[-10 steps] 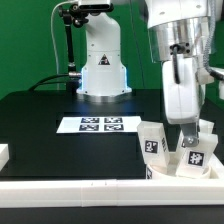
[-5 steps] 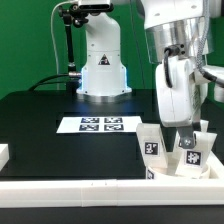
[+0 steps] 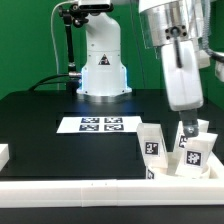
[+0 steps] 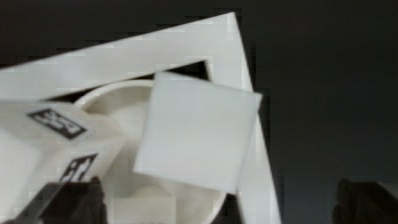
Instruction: Assemble stool
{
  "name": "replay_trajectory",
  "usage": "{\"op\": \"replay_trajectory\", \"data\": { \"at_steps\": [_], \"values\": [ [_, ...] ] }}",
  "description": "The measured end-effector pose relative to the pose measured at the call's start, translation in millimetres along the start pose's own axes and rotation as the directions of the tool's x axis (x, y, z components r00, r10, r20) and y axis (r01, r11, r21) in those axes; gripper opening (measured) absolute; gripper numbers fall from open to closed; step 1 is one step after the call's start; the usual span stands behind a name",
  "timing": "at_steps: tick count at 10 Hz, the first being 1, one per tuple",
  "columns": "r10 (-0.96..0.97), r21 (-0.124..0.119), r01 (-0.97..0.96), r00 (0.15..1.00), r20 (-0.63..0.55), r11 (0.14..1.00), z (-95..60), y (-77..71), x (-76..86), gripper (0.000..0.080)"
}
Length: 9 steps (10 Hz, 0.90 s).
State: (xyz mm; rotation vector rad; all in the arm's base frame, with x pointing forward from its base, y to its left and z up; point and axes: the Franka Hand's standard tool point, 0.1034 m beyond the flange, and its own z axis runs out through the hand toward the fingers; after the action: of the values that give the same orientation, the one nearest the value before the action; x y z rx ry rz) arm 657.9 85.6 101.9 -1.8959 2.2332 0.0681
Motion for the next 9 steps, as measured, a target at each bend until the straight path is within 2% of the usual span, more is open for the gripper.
{"op": "replay_trajectory", "data": {
  "at_steps": [2,3,4,7,9],
  "values": [
    [-0.287,-0.063,0.285,0.958,-0.016,0.956,-2.7,2.2,-3.1,0.0649],
    [-0.426,-0.079,0.423,0.904,-0.023,0.903,-5.4,0.0,-4.1,0.0649],
    [-0.508,-0.088,0.505,0.861,-0.020,0.859,-6.2,-1.5,-5.2,0.0649],
    [-0.649,-0.089,0.646,0.761,-0.007,0.758,-5.1,-1.6,-3.7,0.0649],
    [-0.781,-0.094,0.777,0.625,0.006,0.622,-5.0,-1.5,-3.3,0.0649]
  ]
}}
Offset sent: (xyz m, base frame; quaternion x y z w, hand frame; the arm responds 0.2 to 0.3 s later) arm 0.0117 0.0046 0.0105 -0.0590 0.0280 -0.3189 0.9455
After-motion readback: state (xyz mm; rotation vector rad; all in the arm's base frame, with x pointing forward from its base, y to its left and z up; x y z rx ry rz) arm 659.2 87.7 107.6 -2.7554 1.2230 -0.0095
